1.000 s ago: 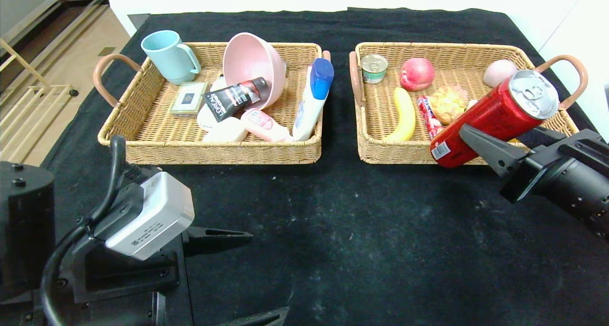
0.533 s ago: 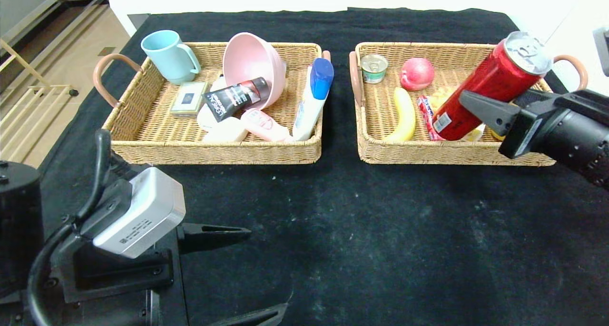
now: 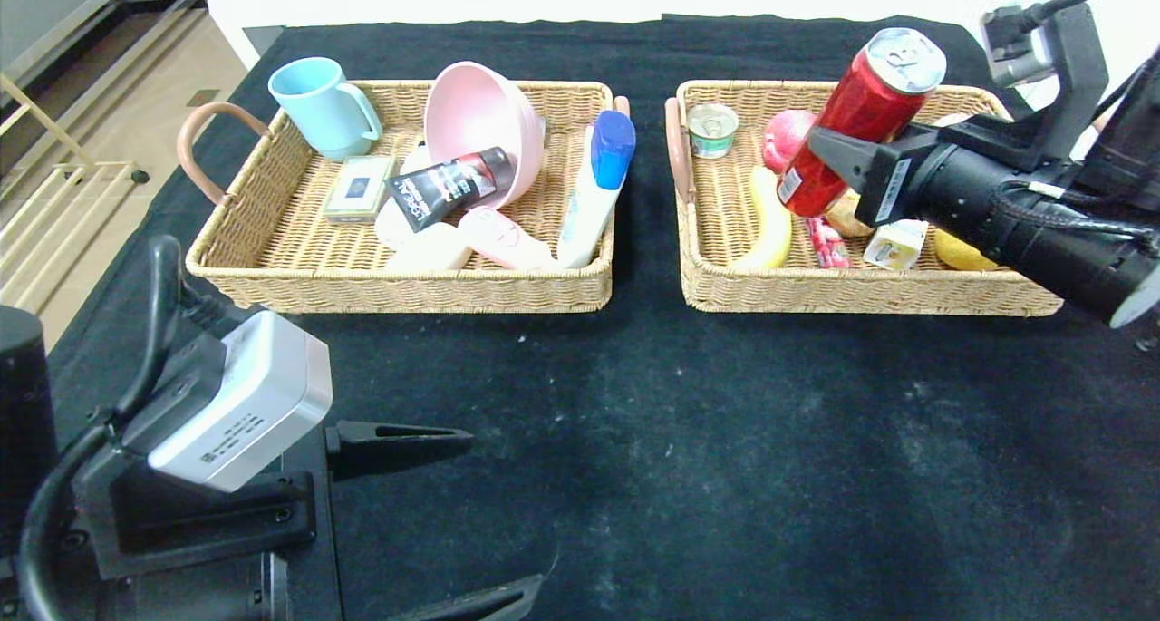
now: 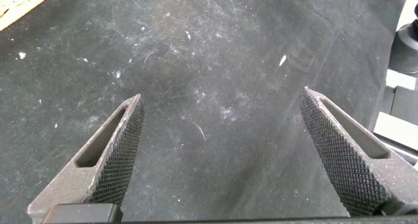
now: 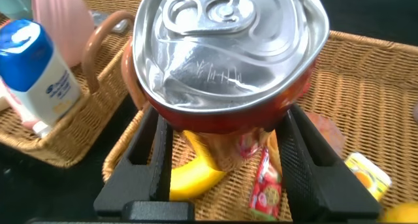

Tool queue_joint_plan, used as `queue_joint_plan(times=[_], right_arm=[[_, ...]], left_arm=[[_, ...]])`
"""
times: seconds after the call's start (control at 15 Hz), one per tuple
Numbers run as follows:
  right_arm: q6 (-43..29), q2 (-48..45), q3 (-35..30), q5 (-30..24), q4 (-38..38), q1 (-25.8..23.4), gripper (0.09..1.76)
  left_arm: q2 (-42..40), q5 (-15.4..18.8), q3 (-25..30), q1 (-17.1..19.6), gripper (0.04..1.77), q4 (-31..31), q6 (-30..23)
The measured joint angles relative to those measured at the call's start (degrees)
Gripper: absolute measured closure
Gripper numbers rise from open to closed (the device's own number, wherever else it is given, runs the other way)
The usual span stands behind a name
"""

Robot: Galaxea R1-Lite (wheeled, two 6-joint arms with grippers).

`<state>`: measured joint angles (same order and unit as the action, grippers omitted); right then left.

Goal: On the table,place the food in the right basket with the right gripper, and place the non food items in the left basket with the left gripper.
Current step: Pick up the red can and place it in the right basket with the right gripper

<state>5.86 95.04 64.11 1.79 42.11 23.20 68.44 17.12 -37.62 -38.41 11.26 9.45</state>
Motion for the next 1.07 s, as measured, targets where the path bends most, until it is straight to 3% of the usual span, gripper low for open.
queue_joint_plan(times=[0.53, 0.73, 1.07], right_arm=[[2.8, 5.0, 3.3, 0.9, 0.3, -0.8, 0.86], [2.9, 4.8, 3.3, 0.9, 0.4, -0.7, 0.62], [3.0, 4.0, 2.5, 0.9, 0.0, -0.7, 0.40]], left_arm=[[0.0, 0.0, 0.1, 0.0, 0.09, 0.0, 0.0], [-0.1, 0.0, 0.1, 0.0, 0.09, 0.0, 0.0], [-0.1, 0.0, 0.1, 0.0, 0.09, 0.0, 0.0]])
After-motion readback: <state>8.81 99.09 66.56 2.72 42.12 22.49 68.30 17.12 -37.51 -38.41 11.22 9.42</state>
